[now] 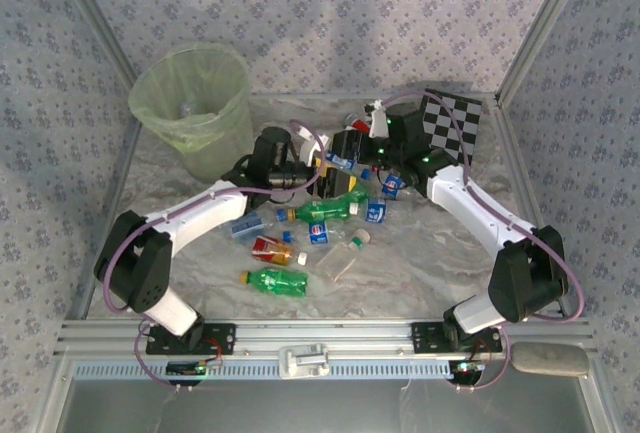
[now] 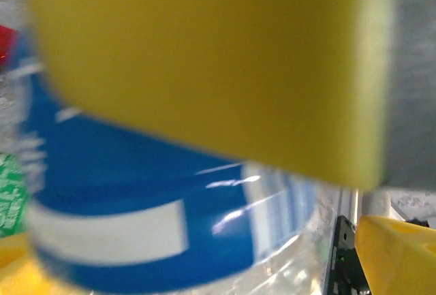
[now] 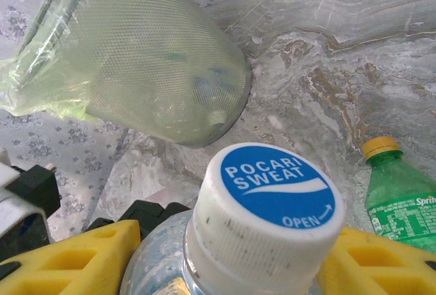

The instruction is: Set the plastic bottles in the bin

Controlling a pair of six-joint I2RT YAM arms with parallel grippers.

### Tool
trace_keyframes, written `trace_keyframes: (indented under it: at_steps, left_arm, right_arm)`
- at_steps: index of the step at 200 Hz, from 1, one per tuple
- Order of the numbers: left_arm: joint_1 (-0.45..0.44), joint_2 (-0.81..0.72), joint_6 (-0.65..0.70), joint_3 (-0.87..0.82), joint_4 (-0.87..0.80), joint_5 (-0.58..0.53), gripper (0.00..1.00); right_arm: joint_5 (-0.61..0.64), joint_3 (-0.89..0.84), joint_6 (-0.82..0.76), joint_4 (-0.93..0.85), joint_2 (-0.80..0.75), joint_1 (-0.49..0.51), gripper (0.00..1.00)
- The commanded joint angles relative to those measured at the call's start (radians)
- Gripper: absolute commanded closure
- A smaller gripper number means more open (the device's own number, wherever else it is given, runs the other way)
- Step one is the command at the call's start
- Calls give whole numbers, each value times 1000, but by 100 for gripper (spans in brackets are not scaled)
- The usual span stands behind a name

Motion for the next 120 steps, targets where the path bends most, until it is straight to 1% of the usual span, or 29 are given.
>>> trace_keyframes:
  at_steps: [1,23,44,56,62,64,79,84,95,120]
  left_arm:
    - [-2,8,28,33,-28,26,13]
    - [-1,5,28,28,-32,9,28]
    - [-2,1,28,20,-34,-10,37]
    - [-1,-4,26,16,-34,-31,43]
    - [-1,-7,26,13,-35,-43,46]
    - [-1,-8,26,12,-36,-47,47]
    - [3,-23,25,2,-37,-90,49]
    - [4,-30,25,-3,-38,-110,50]
    - [10,-48,25,-16,-38,-148,50]
    - [43,-103,30,-43,-43,-220,50]
  right_arm:
    - [-25,22,-23,16,7,1,46]
    - [-22,16,-23,15,3,2,46]
    - [-17,12,-22,15,-3,0,46]
    - [-16,12,-19,15,-5,-1,43]
    - [-14,12,-17,14,-6,-1,39]
    - [-13,13,-16,12,-7,-2,37]
    - [4,16,-11,-3,-17,-5,22]
    - [8,15,-8,-8,-23,-9,18]
    - [12,11,-2,-12,-40,-23,14]
    - [27,-1,4,-20,-91,-63,8]
